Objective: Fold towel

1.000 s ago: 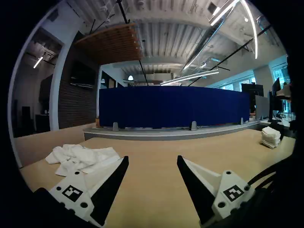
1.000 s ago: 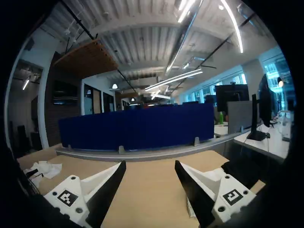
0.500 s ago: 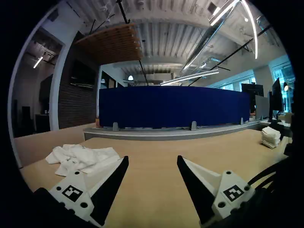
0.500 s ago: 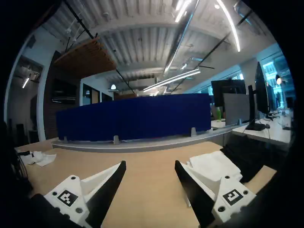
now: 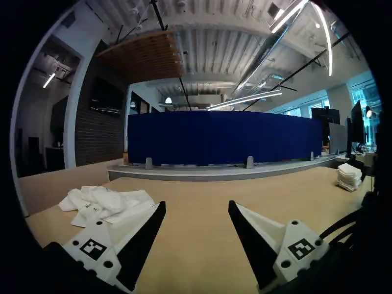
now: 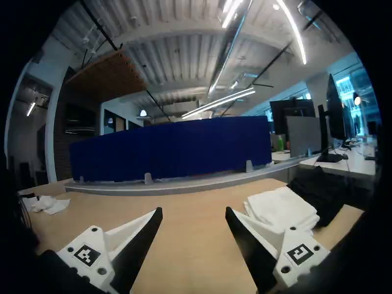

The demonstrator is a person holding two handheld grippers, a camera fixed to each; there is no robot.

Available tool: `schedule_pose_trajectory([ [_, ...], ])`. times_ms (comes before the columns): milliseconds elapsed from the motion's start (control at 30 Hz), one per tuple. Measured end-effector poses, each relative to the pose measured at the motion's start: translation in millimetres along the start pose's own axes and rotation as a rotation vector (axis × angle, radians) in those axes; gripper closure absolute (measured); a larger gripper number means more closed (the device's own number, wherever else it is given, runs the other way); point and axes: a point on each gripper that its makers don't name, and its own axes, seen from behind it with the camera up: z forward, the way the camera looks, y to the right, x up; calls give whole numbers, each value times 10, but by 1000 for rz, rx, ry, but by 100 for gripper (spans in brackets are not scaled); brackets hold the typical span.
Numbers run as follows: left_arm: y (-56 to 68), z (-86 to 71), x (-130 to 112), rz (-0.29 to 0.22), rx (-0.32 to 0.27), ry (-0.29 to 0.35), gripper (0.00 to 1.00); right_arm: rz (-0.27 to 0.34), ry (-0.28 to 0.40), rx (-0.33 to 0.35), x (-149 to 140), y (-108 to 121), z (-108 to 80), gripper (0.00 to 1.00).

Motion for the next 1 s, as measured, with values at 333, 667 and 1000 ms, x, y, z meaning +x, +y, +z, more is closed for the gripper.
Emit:
schedule_pose_trajectory([
  [333,8,-5,4,0,0,0,5,-6,-19,6,-111,-55,-21,1],
  [667,8,-12,3,0,0,0,5,-63,-12,13,-180,-95,-90,1],
  [1000,3,-16,5,0,0,0,5,-88,-4,27,-190,-127,-87,1],
])
